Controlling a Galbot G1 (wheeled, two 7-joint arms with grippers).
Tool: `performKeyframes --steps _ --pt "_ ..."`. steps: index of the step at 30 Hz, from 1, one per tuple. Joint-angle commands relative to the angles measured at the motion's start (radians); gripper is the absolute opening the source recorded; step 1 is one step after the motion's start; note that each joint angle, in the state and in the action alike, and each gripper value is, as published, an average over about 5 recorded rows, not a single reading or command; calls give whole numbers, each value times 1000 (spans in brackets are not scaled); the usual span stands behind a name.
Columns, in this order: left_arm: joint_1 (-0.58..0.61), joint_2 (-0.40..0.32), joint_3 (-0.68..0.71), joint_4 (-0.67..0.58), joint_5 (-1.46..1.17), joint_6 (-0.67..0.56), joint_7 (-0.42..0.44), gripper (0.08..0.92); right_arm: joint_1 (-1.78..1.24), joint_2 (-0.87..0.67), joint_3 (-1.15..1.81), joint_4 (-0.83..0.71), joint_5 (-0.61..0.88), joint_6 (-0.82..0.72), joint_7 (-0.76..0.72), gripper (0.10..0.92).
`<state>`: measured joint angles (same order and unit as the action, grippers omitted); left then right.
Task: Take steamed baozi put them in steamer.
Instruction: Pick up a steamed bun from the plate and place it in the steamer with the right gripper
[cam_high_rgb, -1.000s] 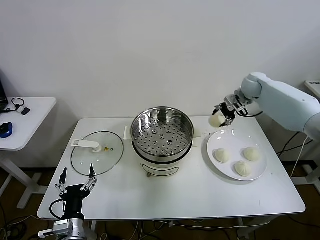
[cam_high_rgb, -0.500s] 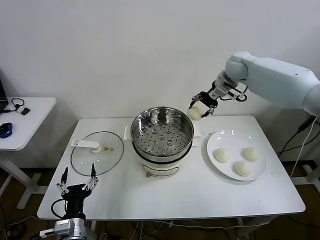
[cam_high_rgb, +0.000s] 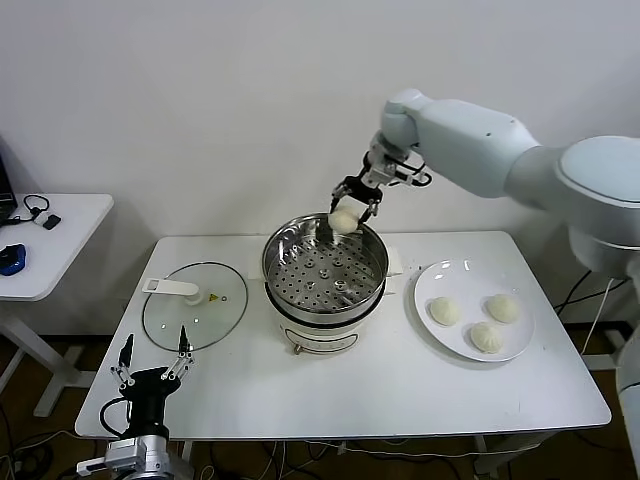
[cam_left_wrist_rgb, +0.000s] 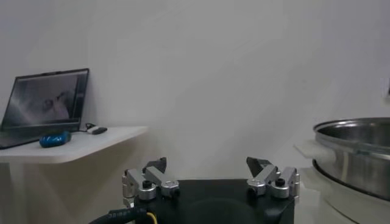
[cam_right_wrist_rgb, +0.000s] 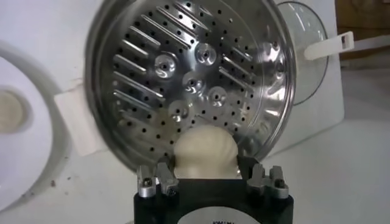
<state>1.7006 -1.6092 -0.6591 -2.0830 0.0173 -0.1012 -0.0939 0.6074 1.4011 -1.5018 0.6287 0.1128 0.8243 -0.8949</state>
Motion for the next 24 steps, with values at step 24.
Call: performKeyframes --steps 24 --pt "-8 -49 -12 6 -10 -5 -2 823 -158 146 50 -211 -80 48 -15 679"
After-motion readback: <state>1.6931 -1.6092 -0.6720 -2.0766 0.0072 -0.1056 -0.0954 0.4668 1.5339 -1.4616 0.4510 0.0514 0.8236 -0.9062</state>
